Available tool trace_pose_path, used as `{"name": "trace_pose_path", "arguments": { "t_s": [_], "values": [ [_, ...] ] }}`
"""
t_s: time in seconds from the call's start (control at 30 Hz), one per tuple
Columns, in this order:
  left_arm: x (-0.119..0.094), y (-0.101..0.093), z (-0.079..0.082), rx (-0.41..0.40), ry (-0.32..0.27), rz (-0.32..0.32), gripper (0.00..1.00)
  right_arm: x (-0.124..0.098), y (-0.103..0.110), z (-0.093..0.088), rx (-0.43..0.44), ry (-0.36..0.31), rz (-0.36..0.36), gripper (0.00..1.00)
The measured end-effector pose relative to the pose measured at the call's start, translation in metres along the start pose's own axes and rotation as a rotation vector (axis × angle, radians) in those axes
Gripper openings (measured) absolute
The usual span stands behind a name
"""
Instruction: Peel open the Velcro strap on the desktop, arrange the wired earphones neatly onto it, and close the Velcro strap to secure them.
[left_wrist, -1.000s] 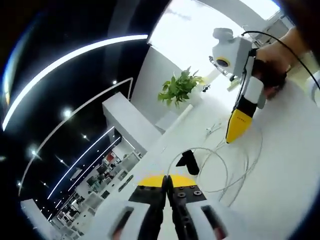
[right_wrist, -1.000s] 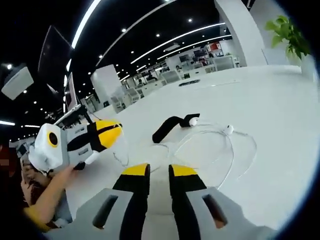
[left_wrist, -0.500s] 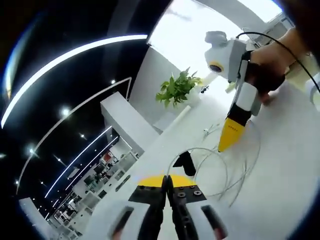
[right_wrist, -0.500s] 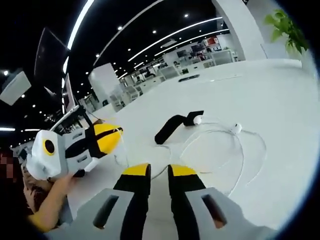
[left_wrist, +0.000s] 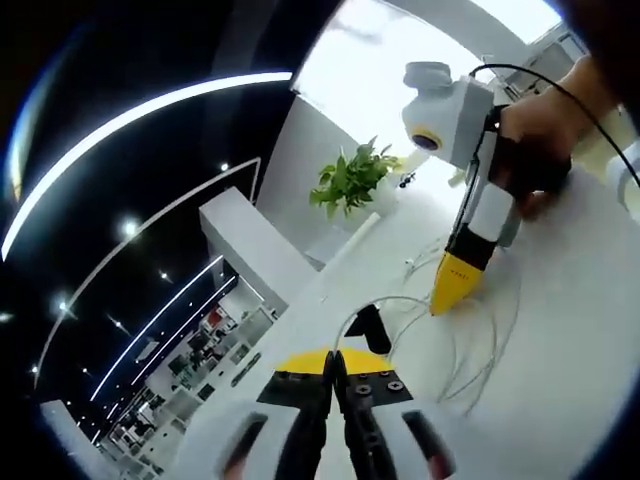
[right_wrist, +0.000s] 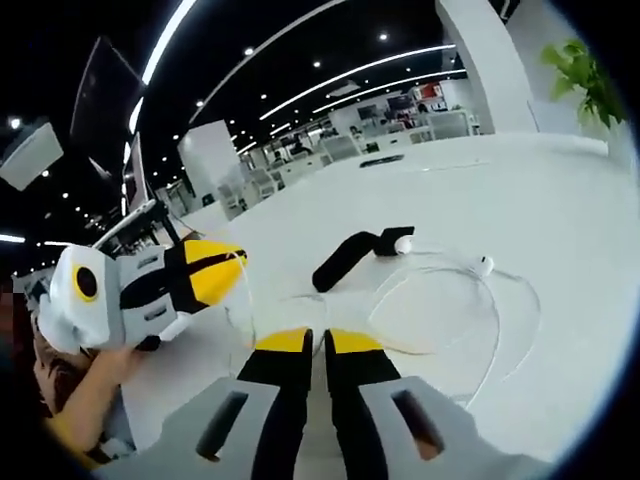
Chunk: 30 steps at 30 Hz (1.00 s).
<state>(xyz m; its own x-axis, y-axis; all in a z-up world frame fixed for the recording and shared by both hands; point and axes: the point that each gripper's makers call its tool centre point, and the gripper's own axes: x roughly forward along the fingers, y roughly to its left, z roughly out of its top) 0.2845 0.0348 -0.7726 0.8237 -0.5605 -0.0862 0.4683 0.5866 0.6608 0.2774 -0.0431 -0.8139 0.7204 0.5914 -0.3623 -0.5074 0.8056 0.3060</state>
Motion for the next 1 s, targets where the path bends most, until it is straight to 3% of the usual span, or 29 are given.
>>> {"name": "trace_pose_path", "arguments": {
  "t_s": [0.2, 0.3, 0.53, 0.67, 1.0],
  "values": [
    [0.0, 0.0, 0.001, -0.002, -0.004, 0.001, 0.06, -0.002, 0.003, 0.004, 0.019, -0.035, 0.029, 0.05],
    [-0.002, -0.004, 0.008, -0.014, -0.036, -0.011, 0.06, -0.004, 0.006, 0.005, -0.001, -0.054, 0.036, 0.05],
    [-0.002, -0.006, 0.01, -0.011, -0.039, -0.018, 0.06, -0.008, 0.009, 0.012, -0.089, -0.131, 0.007, 0.04],
    [-0.001, -0.008, 0.012, 0.056, -0.038, -0.013, 0.06, -0.011, 0.014, 0.016, -0.12, -0.158, 0.013, 0.04],
    [-0.003, -0.01, 0.017, 0.078, -0.051, -0.019, 0.06, -0.023, 0.014, 0.035, -0.001, -0.268, 0.062, 0.04]
  ]
}}
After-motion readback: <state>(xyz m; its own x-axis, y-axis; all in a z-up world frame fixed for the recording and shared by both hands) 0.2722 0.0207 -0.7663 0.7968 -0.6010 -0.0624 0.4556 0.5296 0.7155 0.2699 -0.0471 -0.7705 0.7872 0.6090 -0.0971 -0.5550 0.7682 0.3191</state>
